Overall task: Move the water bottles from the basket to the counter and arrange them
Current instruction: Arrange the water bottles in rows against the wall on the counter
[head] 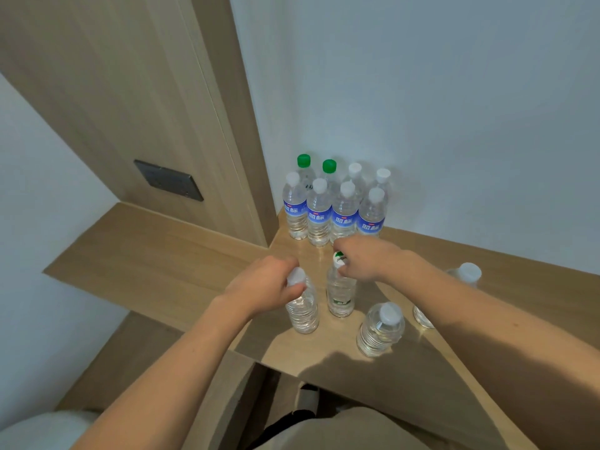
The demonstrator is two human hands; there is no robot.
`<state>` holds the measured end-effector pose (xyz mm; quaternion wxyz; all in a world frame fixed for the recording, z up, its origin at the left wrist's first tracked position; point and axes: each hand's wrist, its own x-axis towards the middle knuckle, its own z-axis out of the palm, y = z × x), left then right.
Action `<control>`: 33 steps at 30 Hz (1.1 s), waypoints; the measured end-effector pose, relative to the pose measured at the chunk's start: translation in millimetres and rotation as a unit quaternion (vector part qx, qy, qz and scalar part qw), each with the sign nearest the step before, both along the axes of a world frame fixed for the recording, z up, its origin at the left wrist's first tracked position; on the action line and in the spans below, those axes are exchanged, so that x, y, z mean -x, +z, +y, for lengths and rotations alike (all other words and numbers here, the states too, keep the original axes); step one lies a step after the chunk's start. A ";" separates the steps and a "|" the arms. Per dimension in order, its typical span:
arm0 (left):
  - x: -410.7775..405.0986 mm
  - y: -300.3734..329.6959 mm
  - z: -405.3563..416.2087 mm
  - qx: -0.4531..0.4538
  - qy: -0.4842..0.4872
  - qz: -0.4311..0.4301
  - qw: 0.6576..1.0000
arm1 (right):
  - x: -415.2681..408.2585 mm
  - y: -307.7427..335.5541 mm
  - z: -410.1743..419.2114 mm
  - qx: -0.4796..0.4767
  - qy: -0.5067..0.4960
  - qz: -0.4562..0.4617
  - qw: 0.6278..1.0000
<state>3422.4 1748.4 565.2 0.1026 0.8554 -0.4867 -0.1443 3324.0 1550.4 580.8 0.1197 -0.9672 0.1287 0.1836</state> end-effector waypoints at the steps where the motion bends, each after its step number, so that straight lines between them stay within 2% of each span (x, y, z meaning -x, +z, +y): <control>1: -6.7 1.9 2.6 0.012 0.005 0.005 1.000 | -3.8 1.7 -0.8 -0.005 -0.003 -0.002 1.000; 6: -36.8 21.9 4.8 0.080 0.032 -0.004 0.996 | -36.4 12.4 -3.1 -0.006 -0.009 -0.034 0.999; 12: -76.7 24.0 -1.5 0.102 0.064 -0.027 0.992 | -82.0 21.3 -2.7 0.007 -0.008 -0.056 0.998; 25: -133.0 3.7 -61.8 0.035 0.047 -0.041 0.997 | -106.5 -1.0 -16.7 0.006 -0.048 -0.051 0.998; 33: -140.5 -1.6 -89.0 0.008 0.038 -0.070 0.997 | -108.9 -8.9 -21.0 0.003 -0.064 -0.084 0.994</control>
